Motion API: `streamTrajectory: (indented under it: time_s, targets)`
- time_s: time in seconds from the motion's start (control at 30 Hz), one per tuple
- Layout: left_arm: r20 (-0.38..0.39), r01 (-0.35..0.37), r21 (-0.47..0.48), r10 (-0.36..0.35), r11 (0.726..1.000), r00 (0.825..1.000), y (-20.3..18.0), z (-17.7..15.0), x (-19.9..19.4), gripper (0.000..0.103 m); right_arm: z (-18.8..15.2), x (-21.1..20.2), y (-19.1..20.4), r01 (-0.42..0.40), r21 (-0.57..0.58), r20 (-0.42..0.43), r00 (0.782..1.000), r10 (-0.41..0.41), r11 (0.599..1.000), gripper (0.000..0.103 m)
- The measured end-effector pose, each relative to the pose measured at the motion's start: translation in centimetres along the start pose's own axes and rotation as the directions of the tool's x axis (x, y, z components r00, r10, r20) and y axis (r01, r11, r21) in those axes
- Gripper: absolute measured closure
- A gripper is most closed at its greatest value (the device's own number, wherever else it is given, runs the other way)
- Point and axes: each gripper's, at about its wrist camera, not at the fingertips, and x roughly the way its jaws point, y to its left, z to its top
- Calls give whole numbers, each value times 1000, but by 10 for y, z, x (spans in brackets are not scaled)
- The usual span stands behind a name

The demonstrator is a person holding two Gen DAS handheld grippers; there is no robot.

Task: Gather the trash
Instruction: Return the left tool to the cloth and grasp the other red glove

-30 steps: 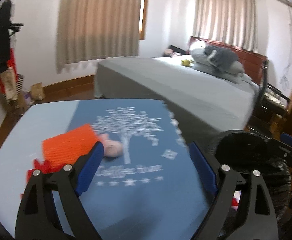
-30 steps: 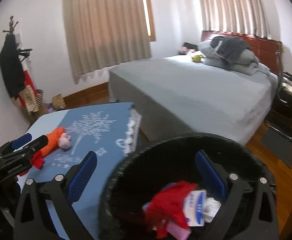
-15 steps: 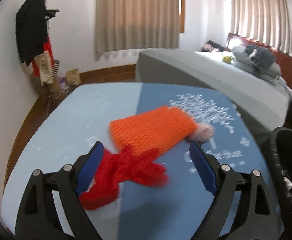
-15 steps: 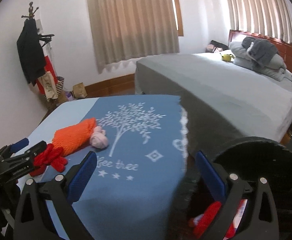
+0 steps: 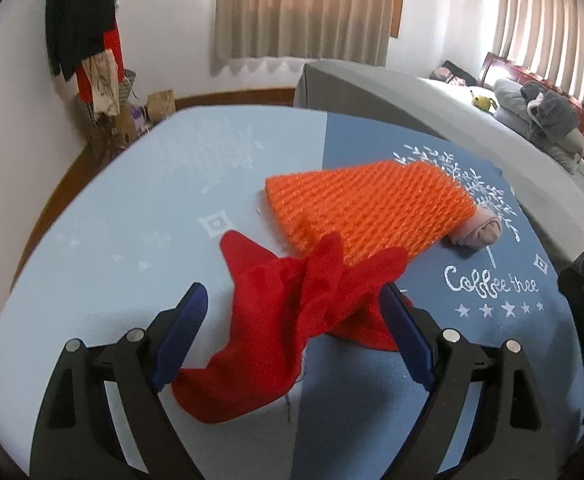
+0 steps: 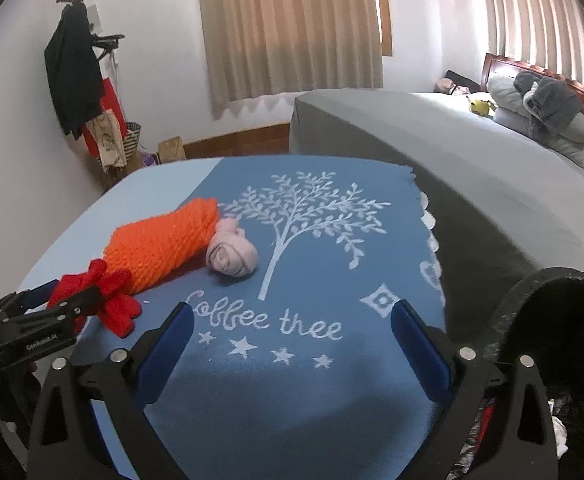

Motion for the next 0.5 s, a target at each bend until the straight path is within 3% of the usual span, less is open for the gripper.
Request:
streamTrajectory:
  time_s: [0.23,0.37,0.5]
  targets:
    - [-91,9,7,-8,1000,996,-5,-1,19,29,-5,7,6,1,-13,-14,1000,-1,1000,6]
    - [-96,10,17,-8,1000,995,-6,-1,19,36,-5,9,4,2,-11,-22,1000,-3,1000,6]
    - [-86,24,28,-21,999,996,-9,-2,15,67,-6,11,6,5,-18,-28,1000,-6,1000,6]
